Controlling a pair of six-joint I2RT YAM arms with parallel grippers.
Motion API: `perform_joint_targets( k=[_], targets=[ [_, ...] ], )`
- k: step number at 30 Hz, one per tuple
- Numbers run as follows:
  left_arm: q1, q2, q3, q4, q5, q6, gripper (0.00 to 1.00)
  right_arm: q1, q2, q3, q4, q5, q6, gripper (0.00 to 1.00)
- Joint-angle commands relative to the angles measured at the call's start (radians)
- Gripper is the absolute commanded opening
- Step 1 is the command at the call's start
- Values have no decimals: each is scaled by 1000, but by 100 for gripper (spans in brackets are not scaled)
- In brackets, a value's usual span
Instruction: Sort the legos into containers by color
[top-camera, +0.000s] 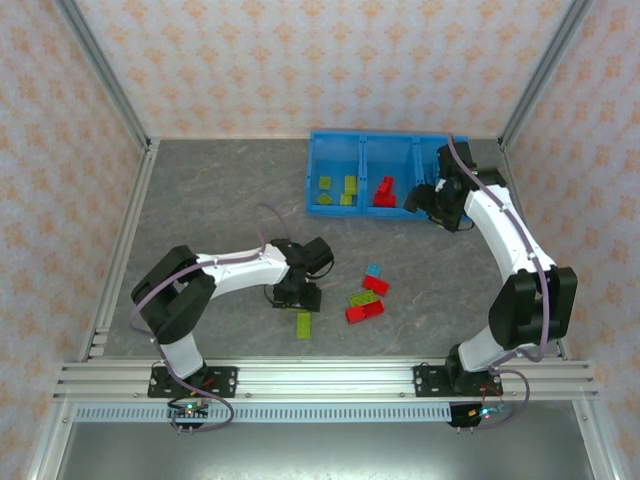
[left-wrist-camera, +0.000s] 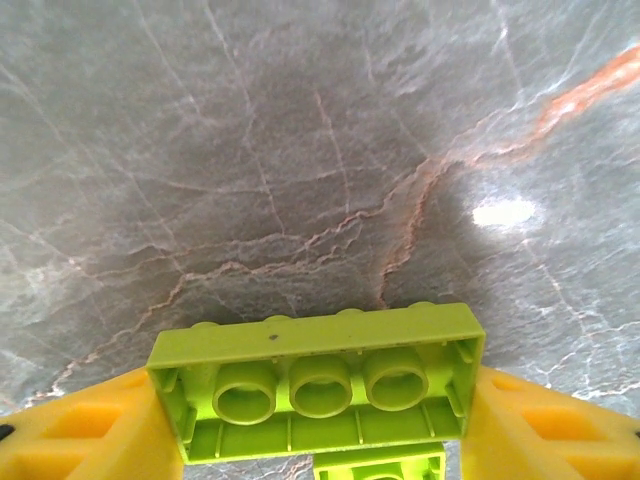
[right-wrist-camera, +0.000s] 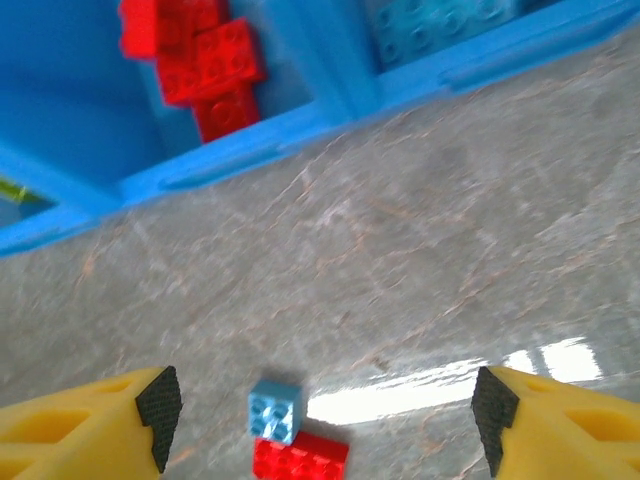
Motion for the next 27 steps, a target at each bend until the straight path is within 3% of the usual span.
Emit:
perform_joint_targets(
  k=[1,8,11,17,27],
  targets=[
    [1,-91,56,-30,-102,25,56,34,-90,-42,-69,-149,-31,78],
    [115,-61,314,-30,-173,123,56,204,-204,-175,-30,-318,66,78],
    [175,32,458,-9,-183,148,56,279,-227,-203,4,-309,115,78],
    [240,281,799,7,-223,201,56,289,-287,-219,0,-154,167,78],
    [286,681,1396,-98,-306,253,58,290,-306,-233,-8,-134,199,78]
  ],
)
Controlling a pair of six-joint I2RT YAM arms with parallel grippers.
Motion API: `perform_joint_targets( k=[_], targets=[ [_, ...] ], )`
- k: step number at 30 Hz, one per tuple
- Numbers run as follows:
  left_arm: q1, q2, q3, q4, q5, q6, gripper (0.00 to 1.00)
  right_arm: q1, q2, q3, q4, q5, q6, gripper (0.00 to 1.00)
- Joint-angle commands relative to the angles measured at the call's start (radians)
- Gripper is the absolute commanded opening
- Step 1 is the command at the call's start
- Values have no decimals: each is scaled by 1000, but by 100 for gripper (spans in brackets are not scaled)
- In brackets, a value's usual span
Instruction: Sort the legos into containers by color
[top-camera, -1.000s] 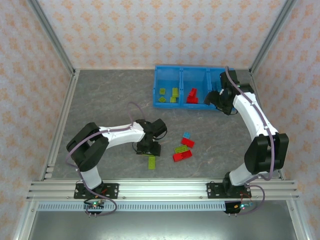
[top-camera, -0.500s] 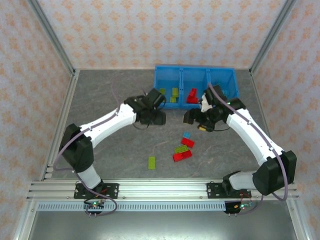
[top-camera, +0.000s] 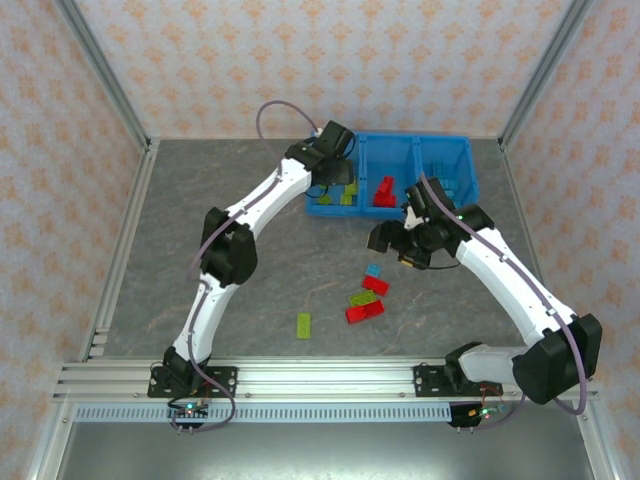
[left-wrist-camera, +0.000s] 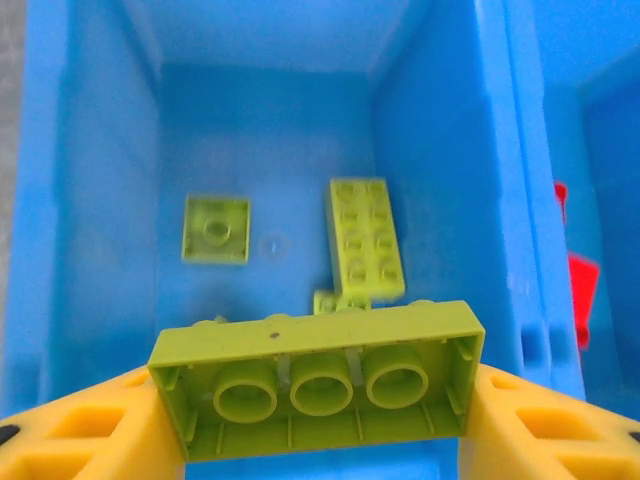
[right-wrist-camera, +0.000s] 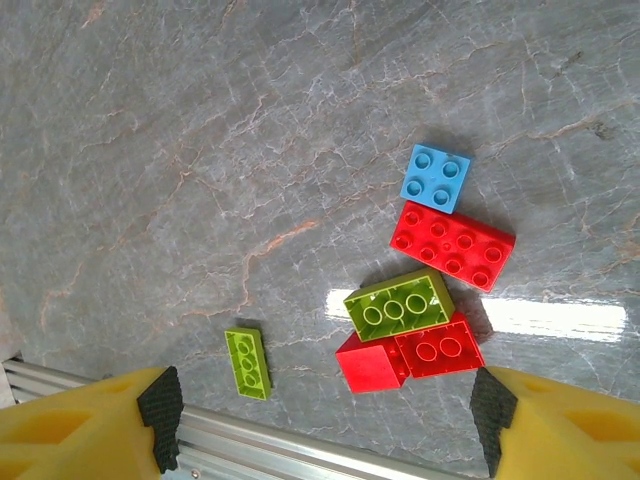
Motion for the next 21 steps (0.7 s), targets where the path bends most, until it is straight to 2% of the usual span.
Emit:
perform_joint_targets(
  k=[1,4,7,13,15,18,21],
  targets=[
    [24,53,144,-75,-71,23,59,-1,-36,-16,-3,39,32,78],
    [42,85,183,-74,-57,8,66,-2,-52,-18,-15,54,34,78],
    [45,77,184,-60,-46,27,78,-2,-63,-19,-22,77,35,78],
    [45,-8,155,-58,-12,60,80,-2,-61,-27,-12,134,56,78],
    [43,-91,68,-8,10,70,79,-2,-53,-30,-15,187,71,78],
    [41,-297,-186,160,43,83,79,-1,-26,-34,-14,253,105,78],
    [39,-508,-417,277,51,101,79,0,28,-46,10,259,140,78]
  ],
)
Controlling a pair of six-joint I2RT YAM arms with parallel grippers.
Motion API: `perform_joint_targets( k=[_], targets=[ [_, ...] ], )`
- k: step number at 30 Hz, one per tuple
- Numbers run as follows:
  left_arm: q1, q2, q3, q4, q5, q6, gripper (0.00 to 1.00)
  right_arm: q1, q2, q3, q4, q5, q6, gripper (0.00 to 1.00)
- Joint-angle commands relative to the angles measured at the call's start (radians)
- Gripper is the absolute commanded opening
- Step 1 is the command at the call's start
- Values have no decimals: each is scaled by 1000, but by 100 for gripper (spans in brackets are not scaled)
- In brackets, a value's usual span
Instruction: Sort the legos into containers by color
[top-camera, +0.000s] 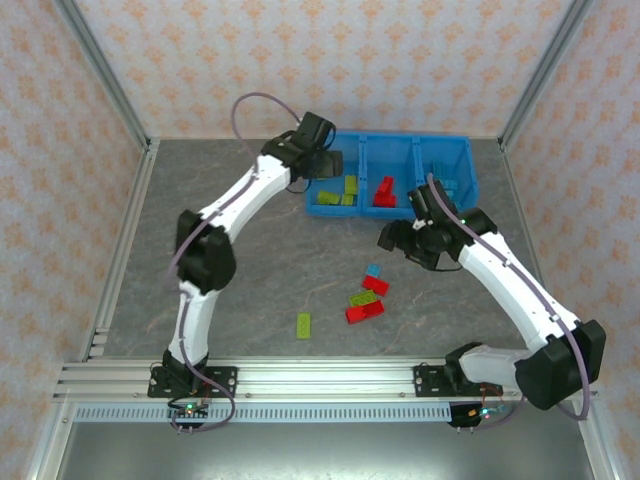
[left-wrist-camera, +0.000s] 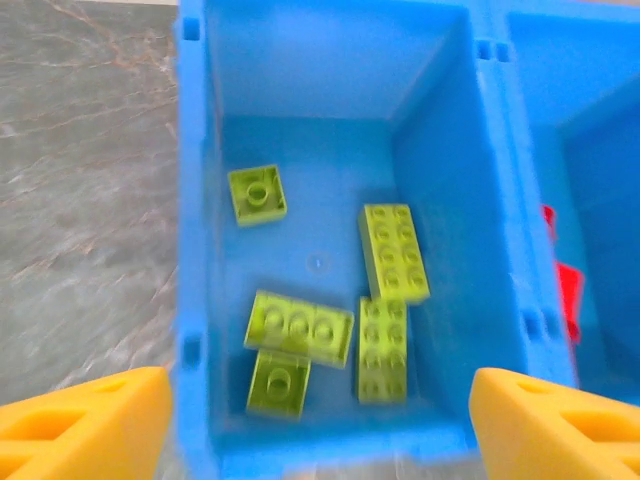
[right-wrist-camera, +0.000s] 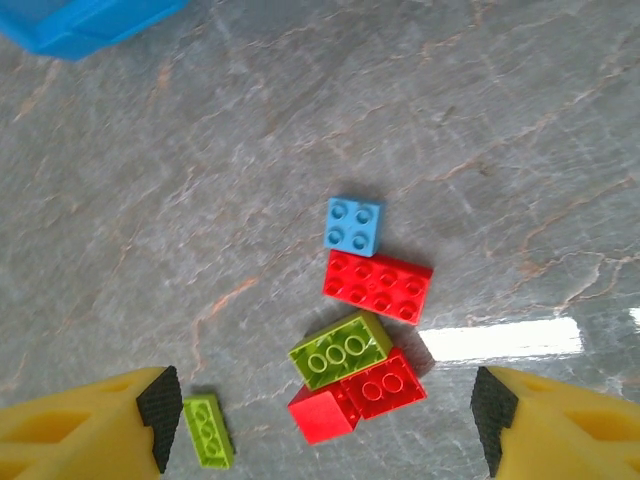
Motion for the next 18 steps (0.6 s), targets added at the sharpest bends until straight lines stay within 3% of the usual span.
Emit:
perform_joint_targets(
  k=[1,6,13,18],
  targets=[
    [-9,-286,-184,200,16,50,79,3,73,-24,18,63,64,78],
    [-40,-577,-510,294,36,178,82,54,254,20,26,57,67,77],
    [-172,-865,-806,232,69,507,100,104,472,56,115,59,88,70],
    [-190,-1060,-1004,264,165,674,100,116,545,60,163,92,107,67]
  ],
)
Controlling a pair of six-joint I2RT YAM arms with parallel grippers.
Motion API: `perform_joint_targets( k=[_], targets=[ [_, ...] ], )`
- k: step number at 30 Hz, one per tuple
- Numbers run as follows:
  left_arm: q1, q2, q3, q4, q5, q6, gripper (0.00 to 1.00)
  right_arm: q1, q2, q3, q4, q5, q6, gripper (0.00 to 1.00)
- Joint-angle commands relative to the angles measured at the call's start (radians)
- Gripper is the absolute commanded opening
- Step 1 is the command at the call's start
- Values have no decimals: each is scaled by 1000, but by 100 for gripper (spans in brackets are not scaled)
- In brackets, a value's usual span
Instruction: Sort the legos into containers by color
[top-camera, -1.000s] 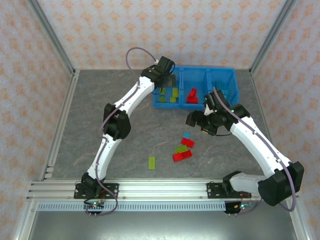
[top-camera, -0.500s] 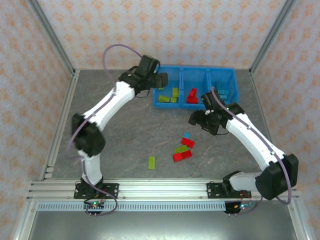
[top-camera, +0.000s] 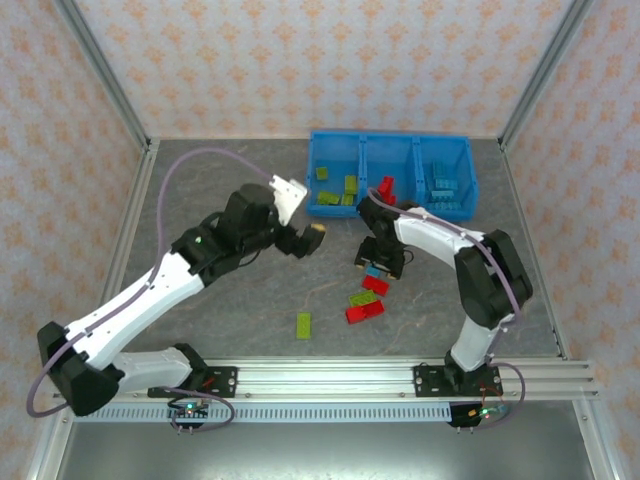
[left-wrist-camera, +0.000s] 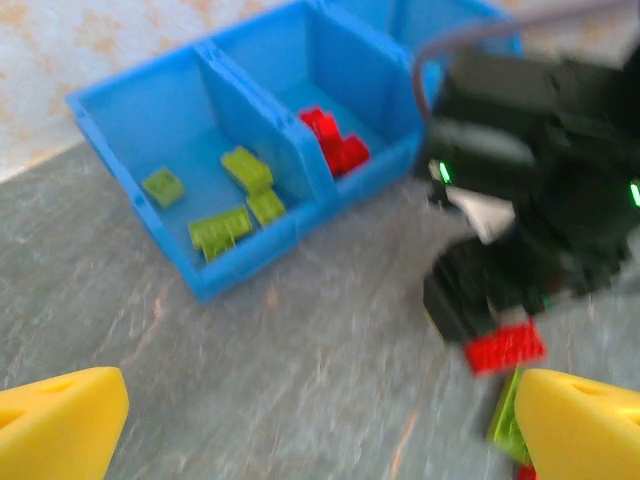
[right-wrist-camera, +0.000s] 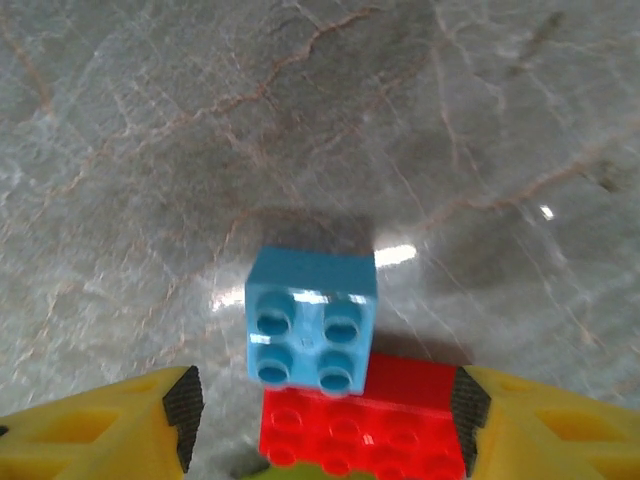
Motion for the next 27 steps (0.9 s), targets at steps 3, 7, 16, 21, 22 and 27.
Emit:
perform_joint_targets(
  k=[3,7,16,21,22,27],
  targets=[
    [0,-193,-151,-9,137,301,100,7,59,28,59,47,42,63],
    [0,-237,-192,-66,151,405,100,17,69,17,68,72,83,50],
    [-1,-245,-218,-74,170,443,100,19,-111,36,12,263,127,28],
    [0,-240,-224,-36,182,421,100,-18,-216,135,-20,474,71,27],
    [0,-238,-224,-30,181,418,100,-41,-233,158,-12,524,46,27],
    [0,-226,-223,-8,174,388,100,-239,-216,230,129,549,-43,28]
  ],
)
